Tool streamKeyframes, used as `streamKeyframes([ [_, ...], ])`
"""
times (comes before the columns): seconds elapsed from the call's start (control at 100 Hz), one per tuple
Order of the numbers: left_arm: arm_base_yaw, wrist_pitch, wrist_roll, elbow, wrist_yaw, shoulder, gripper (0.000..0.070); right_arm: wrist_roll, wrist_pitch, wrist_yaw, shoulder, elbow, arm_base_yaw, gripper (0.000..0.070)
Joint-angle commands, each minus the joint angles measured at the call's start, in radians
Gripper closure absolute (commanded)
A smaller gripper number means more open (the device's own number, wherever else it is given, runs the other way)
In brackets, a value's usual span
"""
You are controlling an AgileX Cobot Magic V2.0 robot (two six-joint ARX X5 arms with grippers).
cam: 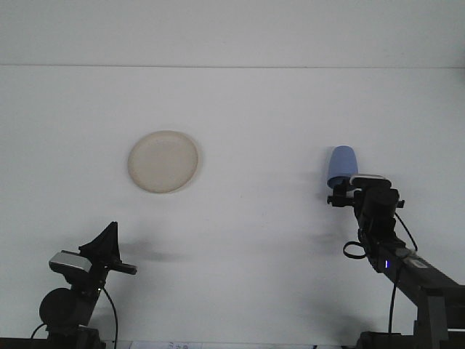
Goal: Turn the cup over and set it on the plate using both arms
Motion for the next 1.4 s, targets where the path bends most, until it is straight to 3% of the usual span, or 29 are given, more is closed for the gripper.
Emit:
streamKeyframes([
  [0.0, 0.0, 0.01, 0.014, -0.019, 0.001, -0.002, 0.0687, -0.001, 0.048, -0.013, 0.035, 0.005, -0.006, 0.0156],
  [0.06, 0.0, 0.01, 0.014, -0.019, 0.001, -0.002, 0.0687, -0.002, 0.09, -0.035, 0.062, 0.005, -0.015, 0.0208],
  [0.12, 0.0, 0.01, 0.014, -0.019, 0.001, -0.002, 0.0687, -0.006, 0.113, -0.061, 0.081, 0.006, -0.026, 0.0318],
  [0.24, 0.0, 0.01, 0.014, -0.019, 0.002, -0.002, 0.0687, -0.007, 0.135, -0.111, 0.101, 0.006, -0.047, 0.07],
  [0.45, 0.0, 0.01, 0.014, -0.019, 0.001, -0.002, 0.0687, -0.007, 0.117, -0.171, 0.05, 0.006, -0.045, 0.0699],
  [0.61, 0.0, 0.01, 0.014, -0.019, 0.001, -0.002, 0.0687, -0.004, -0.013, -0.172, -0.128, 0.019, 0.037, 0.0699],
  [0.82, 0.0, 0.01, 0.014, -0.019, 0.001, -0.002, 0.0687, 0.0, -0.703, -0.181, -0.373, 0.273, 0.209, 0.0699],
  [1.06, 0.0, 0.01, 0.014, -0.019, 0.001, -0.002, 0.0687, -0.06, -1.464, -0.198, -0.317, 0.732, 0.416, 0.0699],
  [1.18, 0.0, 0.01, 0.014, -0.019, 0.001, -0.002, 0.0687, -0.076, -1.692, -0.178, -0.23, 0.877, 0.513, 0.0699],
  [1.39, 0.0, 0.01, 0.014, -0.019, 0.001, -0.002, 0.0687, -0.093, -1.846, -0.148, -0.087, 0.965, 0.655, 0.0699],
])
